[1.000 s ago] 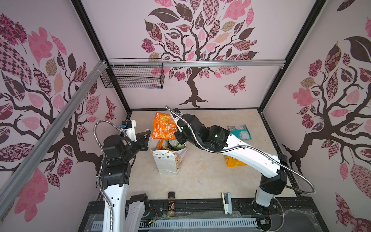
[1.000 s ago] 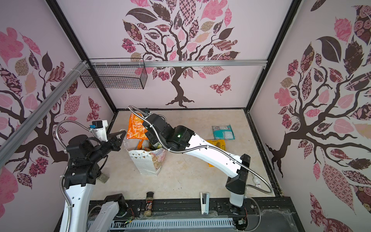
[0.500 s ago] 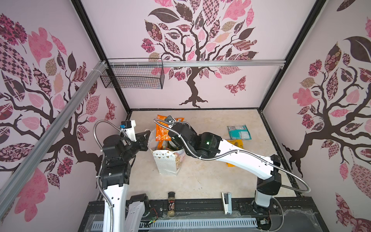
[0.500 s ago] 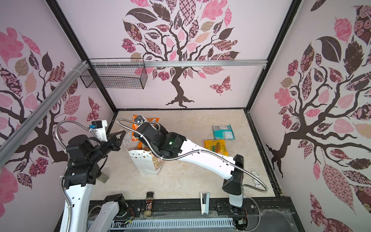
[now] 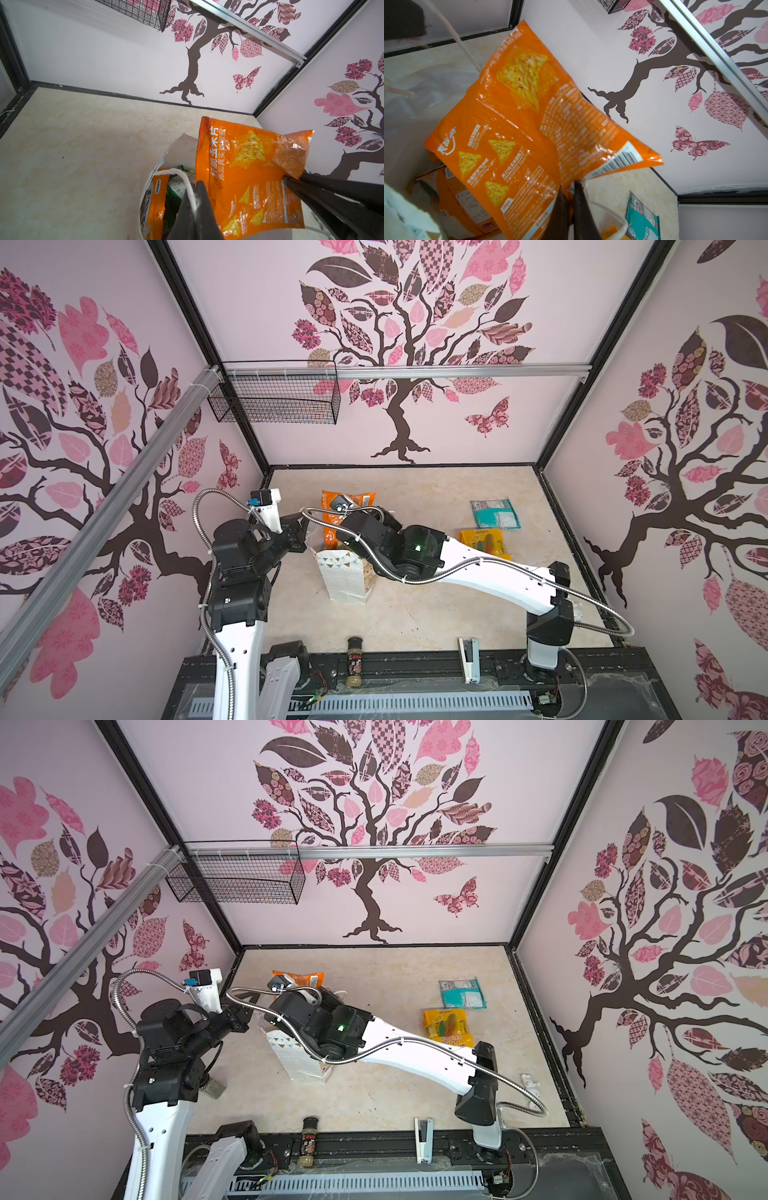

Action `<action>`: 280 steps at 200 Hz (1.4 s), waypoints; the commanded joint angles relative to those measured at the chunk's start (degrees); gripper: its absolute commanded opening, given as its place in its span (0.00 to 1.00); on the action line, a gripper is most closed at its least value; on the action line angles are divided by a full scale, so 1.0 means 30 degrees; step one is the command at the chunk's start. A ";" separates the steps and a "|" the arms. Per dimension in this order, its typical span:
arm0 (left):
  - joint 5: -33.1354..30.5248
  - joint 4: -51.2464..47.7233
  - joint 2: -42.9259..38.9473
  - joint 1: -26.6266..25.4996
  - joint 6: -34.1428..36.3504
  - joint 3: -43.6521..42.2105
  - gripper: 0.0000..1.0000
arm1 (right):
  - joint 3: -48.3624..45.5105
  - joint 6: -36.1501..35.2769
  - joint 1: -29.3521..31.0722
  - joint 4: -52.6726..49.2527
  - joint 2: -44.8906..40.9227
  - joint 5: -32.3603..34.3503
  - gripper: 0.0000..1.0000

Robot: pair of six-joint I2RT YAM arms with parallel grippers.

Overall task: Place the snacks into the paper bag
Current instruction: 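Carry the orange chip packet over the bag opening and lower it in, then open the right gripper to release the packet while the left arm swings over the bag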

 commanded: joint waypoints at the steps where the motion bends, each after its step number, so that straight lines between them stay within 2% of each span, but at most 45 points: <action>1: 0.0133 0.0177 -0.0276 0.0130 0.0122 0.0170 0.00 | 0.0355 -0.0173 0.0328 -0.0574 0.0687 0.1045 0.00; 61: 0.0092 0.0125 -0.0319 0.0144 0.0161 0.0130 0.00 | 0.0823 0.0046 0.0571 -0.1599 0.1430 0.1072 0.00; 86: 0.0115 0.0086 -0.0360 0.0130 0.0176 0.0156 0.00 | 0.0823 0.0252 0.0571 -0.1686 0.1287 0.0380 0.00; 118: 0.0090 0.0115 -0.0359 0.0137 0.0205 0.0156 0.00 | 0.1194 0.0440 0.0571 -0.1732 0.1086 -0.0710 0.16; 159: 0.0006 -0.0078 -0.0442 0.0129 0.0289 0.0193 0.00 | 0.1602 0.0529 0.0571 -0.1616 0.1138 -0.1425 0.18; 198: -0.0012 -0.0051 -0.0491 0.0120 0.0293 0.0164 0.00 | 0.2342 0.0568 0.0570 -0.1931 0.1146 -0.1564 0.34; 222: 0.0002 -0.0007 -0.0403 0.0129 0.0264 0.0200 0.00 | 0.3610 0.0964 0.0560 -0.2628 0.0867 -0.2665 0.38; 253: 0.0045 -0.0142 -0.0403 0.0136 0.0234 0.0295 0.00 | 0.4058 0.2315 0.0519 -0.3119 -0.0859 -0.5538 0.42; 274: 0.0053 -0.0629 -0.0400 0.0117 -0.0074 0.0963 0.00 | 0.3117 0.3449 0.0498 -0.3214 -0.2608 -0.5982 0.48; 280: 0.0181 -0.0752 -0.0341 0.0138 -0.0311 0.1242 0.04 | 0.2370 0.3828 0.0419 -0.3163 -0.3232 -0.6063 0.50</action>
